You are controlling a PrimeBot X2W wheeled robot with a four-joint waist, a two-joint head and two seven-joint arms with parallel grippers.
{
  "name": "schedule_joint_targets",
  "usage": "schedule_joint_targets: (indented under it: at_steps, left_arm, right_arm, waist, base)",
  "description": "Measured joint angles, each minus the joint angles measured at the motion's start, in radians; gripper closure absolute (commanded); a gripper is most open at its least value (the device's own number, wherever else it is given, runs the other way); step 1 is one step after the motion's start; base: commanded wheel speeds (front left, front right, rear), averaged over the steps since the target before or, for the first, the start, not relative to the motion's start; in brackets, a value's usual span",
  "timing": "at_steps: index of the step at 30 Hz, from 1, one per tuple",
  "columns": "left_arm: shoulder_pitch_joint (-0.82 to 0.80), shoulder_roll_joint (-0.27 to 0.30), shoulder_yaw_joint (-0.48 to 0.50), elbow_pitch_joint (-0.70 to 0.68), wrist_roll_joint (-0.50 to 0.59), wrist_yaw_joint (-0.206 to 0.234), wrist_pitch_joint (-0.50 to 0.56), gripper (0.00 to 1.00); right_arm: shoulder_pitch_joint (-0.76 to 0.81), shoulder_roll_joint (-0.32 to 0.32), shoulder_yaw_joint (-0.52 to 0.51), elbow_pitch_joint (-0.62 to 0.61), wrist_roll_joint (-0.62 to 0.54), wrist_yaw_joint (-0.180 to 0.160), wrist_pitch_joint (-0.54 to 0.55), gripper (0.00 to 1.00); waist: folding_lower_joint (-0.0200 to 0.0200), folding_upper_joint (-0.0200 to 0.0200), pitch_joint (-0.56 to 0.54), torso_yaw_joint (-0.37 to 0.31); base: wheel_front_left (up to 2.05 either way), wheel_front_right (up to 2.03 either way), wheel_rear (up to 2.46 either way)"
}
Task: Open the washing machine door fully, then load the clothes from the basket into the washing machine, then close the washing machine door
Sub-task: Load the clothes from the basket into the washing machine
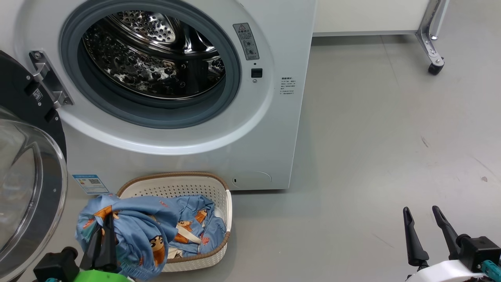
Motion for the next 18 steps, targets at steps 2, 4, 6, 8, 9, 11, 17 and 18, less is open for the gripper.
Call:
schedule_joint_targets:
  at_steps: [2, 4, 6, 8, 9, 11, 17, 18]
  left_arm:
    - [0.002, -0.001, 0.0, -0.005, 0.0, 0.0, 0.0, 1.0]
    - [0.011, -0.002, 0.0, -0.012, 0.0, 0.0, 0.0, 1.0]
    - [0.021, -0.002, 0.0, -0.018, 0.005, 0.0, 0.0, 1.0]
    - [0.026, -0.002, 0.0, -0.026, 0.007, 0.0, 0.0, 1.0]
    - [0.026, -0.002, 0.0, -0.029, 0.007, 0.0, 0.0, 1.0]
    - [0.03, -0.002, 0.0, -0.034, 0.007, 0.0, 0.0, 1.0]
    - [0.036, -0.002, -0.003, -0.05, 0.016, 0.0, 0.0, 1.0]
    - [0.036, -0.002, -0.004, -0.052, 0.016, 0.0, 0.0, 1.0]
  right_arm:
    - [0.0, 0.0, 0.002, 0.0, 0.001, 0.0, 0.0, 0.0]
    - [0.0, 0.0, 0.004, 0.0, 0.002, 0.0, 0.0, 0.0]
    - [0.0, 0.001, 0.006, 0.0, 0.003, 0.0, 0.0, 0.0]
    - [0.0, 0.001, 0.007, 0.0, 0.003, 0.0, 0.0, 0.0]
    - [0.0, 0.001, 0.007, 0.0, 0.003, 0.0, 0.0, 0.0]
    - [0.0, 0.002, 0.008, 0.0, 0.003, 0.0, 0.0, 0.0]
    - [0.0, 0.002, 0.011, 0.0, 0.003, 0.0, 0.0, 0.0]
    - [0.0, 0.002, 0.012, 0.0, 0.003, 0.0, 0.0, 0.0]
  waist:
    - [0.0, 0.0, -0.002, 0.001]
    - [0.0, 0.0, -0.003, 0.001]
    - [0.0, 0.0, -0.004, 0.001]
    - [0.0, 0.0, -0.005, 0.0]
    - [0.0, 0.0, -0.006, -0.001]
    - [0.0, 0.0, -0.006, -0.002]
    - [0.0, 0.0, -0.003, -0.006]
    - [0.0, 0.0, -0.002, -0.008]
  base:
    - [0.0, 0.0, 0.0]
    - [0.0, 0.0, 0.0]
    - [0.0, 0.0, 0.0]
    - [0.0, 0.0, 0.0]
    - [0.0, 0.0, 0.0]
    - [0.0, 0.0, 0.0]
    - [0.0, 0.0, 0.0]
    - [0.0, 0.0, 0.0]
